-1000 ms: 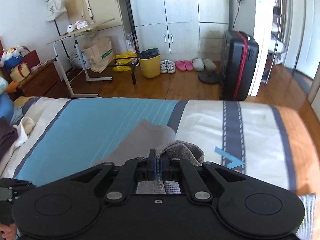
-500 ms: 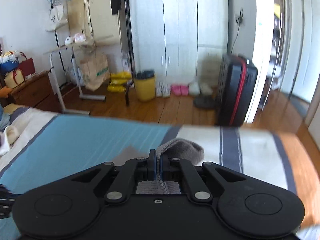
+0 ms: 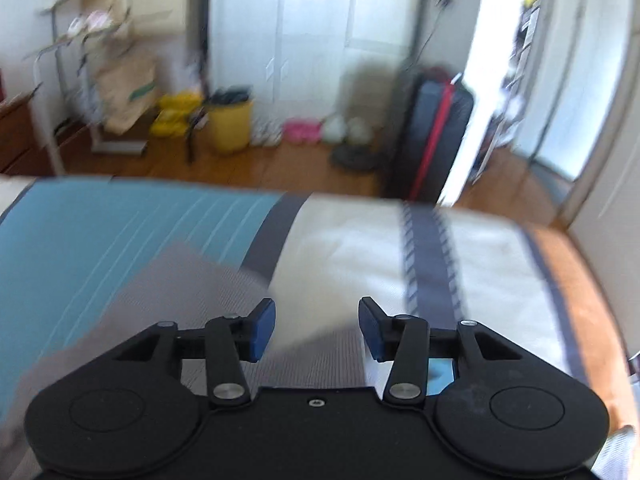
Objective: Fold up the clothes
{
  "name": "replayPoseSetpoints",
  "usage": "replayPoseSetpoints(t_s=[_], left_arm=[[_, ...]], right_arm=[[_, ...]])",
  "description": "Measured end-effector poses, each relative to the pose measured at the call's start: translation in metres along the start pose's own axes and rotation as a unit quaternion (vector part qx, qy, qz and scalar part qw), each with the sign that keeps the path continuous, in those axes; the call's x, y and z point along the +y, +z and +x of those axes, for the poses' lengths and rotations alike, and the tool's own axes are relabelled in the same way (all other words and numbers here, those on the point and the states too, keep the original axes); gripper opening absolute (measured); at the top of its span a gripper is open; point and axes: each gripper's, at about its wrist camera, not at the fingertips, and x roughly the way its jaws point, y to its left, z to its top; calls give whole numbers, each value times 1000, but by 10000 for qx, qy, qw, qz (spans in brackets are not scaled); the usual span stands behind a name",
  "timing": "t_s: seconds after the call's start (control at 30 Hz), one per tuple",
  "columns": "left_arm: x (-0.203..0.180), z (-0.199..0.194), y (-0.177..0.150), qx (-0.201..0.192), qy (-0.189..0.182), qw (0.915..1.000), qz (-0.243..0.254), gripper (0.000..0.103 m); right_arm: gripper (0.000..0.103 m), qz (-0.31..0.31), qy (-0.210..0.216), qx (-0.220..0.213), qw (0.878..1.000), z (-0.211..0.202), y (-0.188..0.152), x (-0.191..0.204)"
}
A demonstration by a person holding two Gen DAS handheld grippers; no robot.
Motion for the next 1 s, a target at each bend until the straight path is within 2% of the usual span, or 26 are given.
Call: replayPoseSetpoints(t_s=[0.07, 0.17, 0.23, 0.3, 0.4, 0.43, 0.5, 0.57, 0.63, 0.67, 0.73, 0.77, 0.8, 0.83, 0.9, 1.0], left_arm=[[2, -1, -5, 53, -143, 9998, -148, 14], [2, 2, -12, 168, -388, 9984, -376, 18], [3, 3, -17, 244, -551, 9968, -528, 18], [3, 5, -21, 320, -714, 9946, -680, 32], [3, 8, -28, 434, -957, 9903, -907, 40], [3, 9, -30, 472, -1038, 9886, -982, 40], [3, 10, -35, 547, -1200, 9848, -1133, 40], [3, 12, -40, 623, -1360, 9804, -1282, 40], [2, 14, -44, 698, -1499, 9765, -1384, 43], [-2, 16, -44, 732, -1505, 9772, -1310, 47], [-6, 19, -47, 773, -1459, 9789, -1201, 52], [-7, 22, -49, 769, -1394, 9792, -1261, 55], [-6, 25, -50, 749, -1349, 9788, -1347, 57], [-4, 29, -51, 697, -1346, 9772, -1488, 59], [1, 34, -53, 591, -1387, 9738, -1705, 67], [2, 37, -52, 379, -1382, 9747, -1714, 63]], right_arm=[[56, -102, -121, -143, 9998, -6, -1, 5], [55, -272, -223, -317, 9989, -16, -3, 13], [55, -721, 291, -79, 9969, -21, -10, 31], [55, -1316, 683, 149, 9888, -27, -19, 55], [54, -2453, 625, 284, 9670, -32, -41, 90], [54, -2593, 565, 362, 9635, -30, -45, 94], [52, -2841, 457, 516, 9563, -25, -54, 102], [52, -2846, 435, 659, 9554, -17, -57, 104], [51, -2850, 413, 802, 9543, -9, -60, 106], [51, -2852, 402, 874, 9536, -5, -62, 107], [44, -2832, 405, 964, 9533, 2, -65, 108], [31, -2824, 412, 986, 9533, 4, -67, 108], [12, -2850, 409, 984, 9526, 5, -68, 107], [1, -2868, 388, 966, 9523, 6, -69, 106], [1, -2846, 207, 814, 9550, 1, -67, 107], [1, -2748, 28, 574, 9598, -8, -60, 107]])
